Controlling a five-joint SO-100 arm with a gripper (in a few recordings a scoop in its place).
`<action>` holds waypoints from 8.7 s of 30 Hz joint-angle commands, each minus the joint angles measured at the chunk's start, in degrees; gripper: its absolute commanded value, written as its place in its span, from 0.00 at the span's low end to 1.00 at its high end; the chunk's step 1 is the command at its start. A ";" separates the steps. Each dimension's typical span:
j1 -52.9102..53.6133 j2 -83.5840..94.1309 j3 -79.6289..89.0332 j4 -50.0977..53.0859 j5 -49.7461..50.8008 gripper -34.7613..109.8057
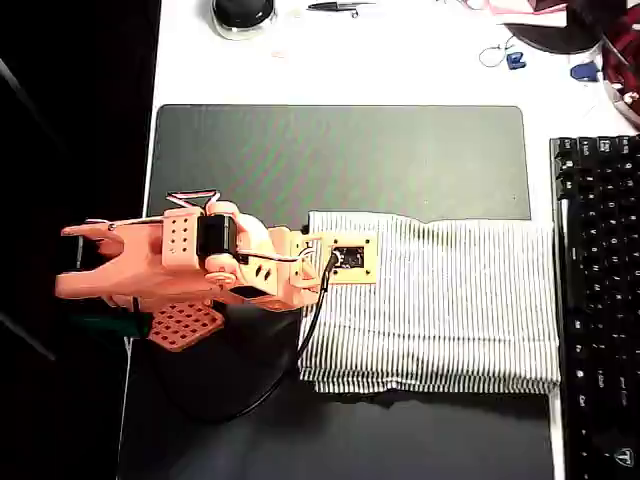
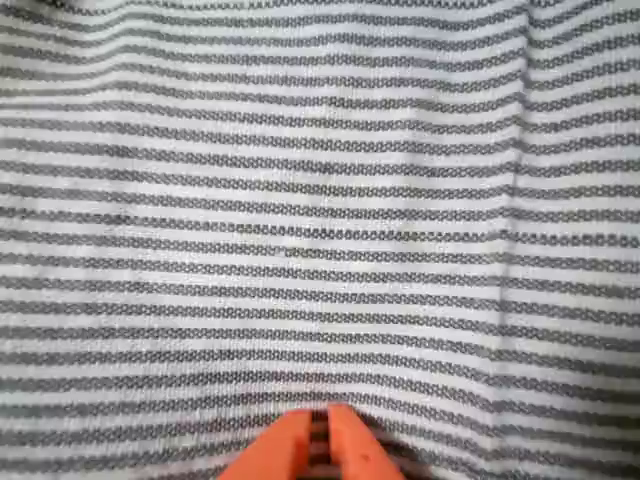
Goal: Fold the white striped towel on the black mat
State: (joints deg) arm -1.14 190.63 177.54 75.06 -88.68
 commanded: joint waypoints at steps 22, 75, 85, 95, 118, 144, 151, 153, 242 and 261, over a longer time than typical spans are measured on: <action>0.00 0.35 0.97 0.35 0.53 0.25; 0.62 0.35 0.97 0.35 0.53 0.25; 0.62 0.35 0.97 0.35 0.53 0.25; 0.62 0.35 0.97 0.35 0.53 0.25; 0.26 0.35 0.97 0.35 0.53 0.25; -2.72 -5.54 -2.81 -2.81 2.20 0.24; -5.62 -15.47 -14.06 -3.60 4.57 0.24; -6.94 -19.95 -18.37 -2.64 4.75 0.24; -34.63 -117.33 -107.93 2.55 31.99 0.24; 9.23 -90.88 -102.13 23.64 2.72 0.24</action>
State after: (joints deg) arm 1.32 96.24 75.06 98.44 -83.06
